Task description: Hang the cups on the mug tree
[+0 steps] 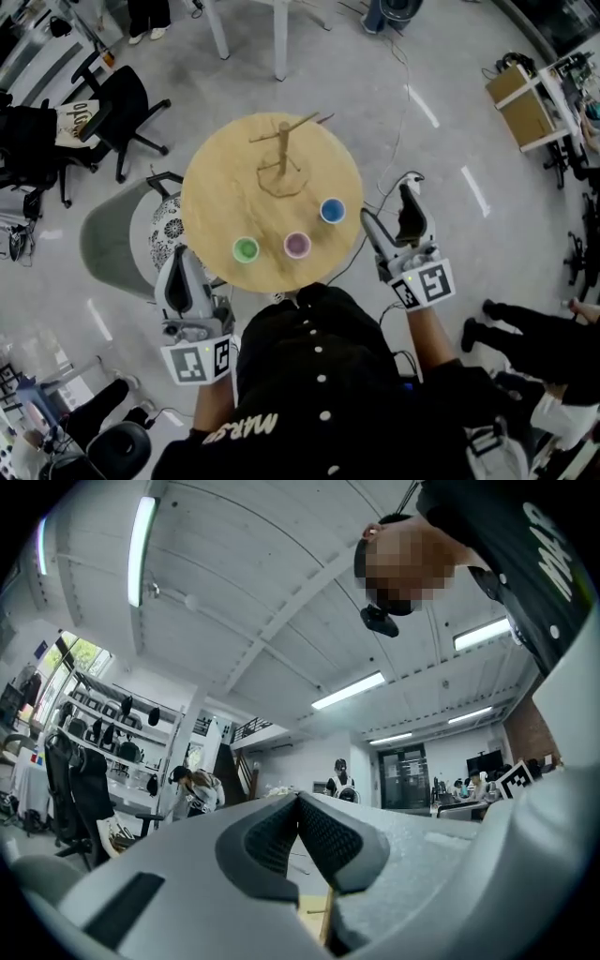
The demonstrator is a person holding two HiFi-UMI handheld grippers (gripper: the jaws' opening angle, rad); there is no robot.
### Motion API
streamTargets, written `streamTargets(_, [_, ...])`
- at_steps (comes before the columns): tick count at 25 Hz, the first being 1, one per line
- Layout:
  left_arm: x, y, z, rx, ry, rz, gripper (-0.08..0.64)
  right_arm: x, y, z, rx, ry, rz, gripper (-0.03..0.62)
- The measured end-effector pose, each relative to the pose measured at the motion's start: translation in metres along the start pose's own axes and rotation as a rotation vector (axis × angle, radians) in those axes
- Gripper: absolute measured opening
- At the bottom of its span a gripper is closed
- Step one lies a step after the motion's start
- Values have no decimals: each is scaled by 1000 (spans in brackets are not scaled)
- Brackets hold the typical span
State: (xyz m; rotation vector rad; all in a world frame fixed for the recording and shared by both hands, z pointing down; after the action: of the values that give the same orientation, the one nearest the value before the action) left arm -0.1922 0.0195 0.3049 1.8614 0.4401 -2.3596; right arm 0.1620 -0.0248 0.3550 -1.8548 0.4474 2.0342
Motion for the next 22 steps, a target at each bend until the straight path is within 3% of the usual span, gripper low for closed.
streamTargets(6, [-15,14,-12,15,37,29,-5,-49,19,-8,79,-51,94,355])
streamTargets(9, [-27,14,-22,26,38,40,-5,-92,18,-13,129,-89,167,360])
streamTargets(15, [-58,23,-28,29,27,76,-5,-189,28,-10,237,-65,348,394])
streamTargets(22, [-87,28,-9,63,18,148,-5,-289,44,13,378,-188,504,431])
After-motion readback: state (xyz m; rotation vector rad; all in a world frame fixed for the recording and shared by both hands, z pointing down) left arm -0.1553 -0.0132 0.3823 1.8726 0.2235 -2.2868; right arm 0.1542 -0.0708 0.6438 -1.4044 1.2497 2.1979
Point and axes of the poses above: the fingertips, and each gripper's own axes: y forward along the fingers, z to its left, x out of its top, the point moved 4 cm from there along -y, backward along the fingers, and after that the axes turned 7 degrees about -y, right-handed, at the moved point
